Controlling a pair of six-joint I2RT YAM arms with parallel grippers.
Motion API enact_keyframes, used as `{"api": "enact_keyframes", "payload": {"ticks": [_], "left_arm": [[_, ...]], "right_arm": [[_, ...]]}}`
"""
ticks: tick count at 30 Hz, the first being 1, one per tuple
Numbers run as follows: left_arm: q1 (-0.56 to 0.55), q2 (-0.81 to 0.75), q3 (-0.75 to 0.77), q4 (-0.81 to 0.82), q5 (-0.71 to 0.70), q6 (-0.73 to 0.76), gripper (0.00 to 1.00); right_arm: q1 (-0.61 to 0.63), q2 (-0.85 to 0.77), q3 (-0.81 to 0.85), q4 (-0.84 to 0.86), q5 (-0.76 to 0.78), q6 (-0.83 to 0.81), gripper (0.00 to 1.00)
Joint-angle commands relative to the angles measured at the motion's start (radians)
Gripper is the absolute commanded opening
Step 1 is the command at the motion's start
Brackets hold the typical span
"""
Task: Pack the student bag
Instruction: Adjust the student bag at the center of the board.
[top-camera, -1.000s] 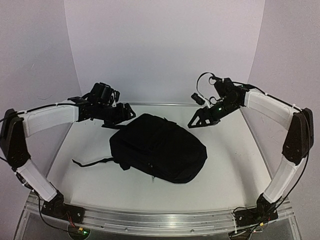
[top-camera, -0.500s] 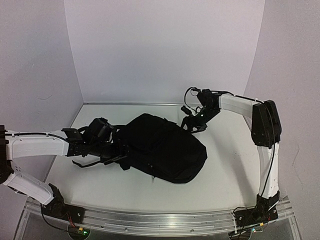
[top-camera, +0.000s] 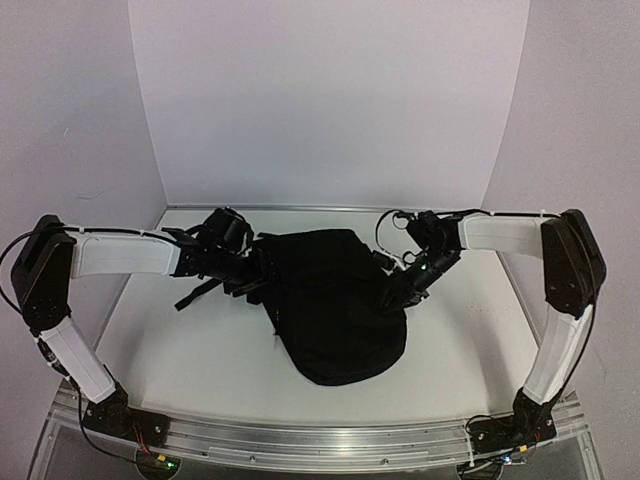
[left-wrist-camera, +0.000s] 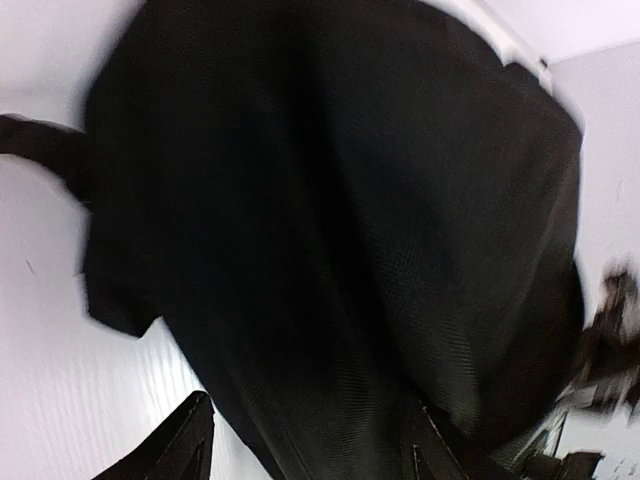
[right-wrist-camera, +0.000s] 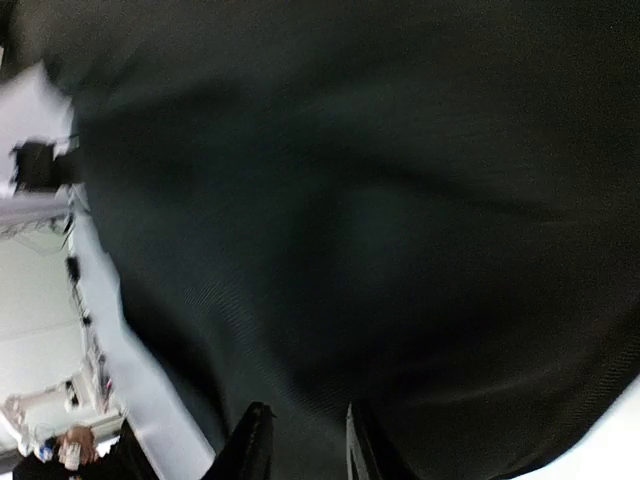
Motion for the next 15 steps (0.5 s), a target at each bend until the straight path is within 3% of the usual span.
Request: {"api": "enact_keyframes", "payload": {"ticks": [1,5,10,15], "left_arm": [[0.048,-0.039,0.119,-0.028,0.007,0.182,0.67],[0.048,-0.126,0.081,-0.071,0.032,0.273,0.74],[0.038,-0.17,0.033,-0.048,0.135,0.302,0.78],[-0.02,-0.111,0.048,-0.029,0.14,0.3,0.8]], "right_arm": [[0.066,-0.149,-0.027,-0.031,-0.034,-0.039,0.39],[0.008,-0.208,0.016,-0.014,0.136,-0.045,0.46],[-0.016,-0.187,0.028,0.067,0.241,0.009,0.65],[-0.017,-0.086,0.073,0.089,0.276,-0.032,0.66]]}}
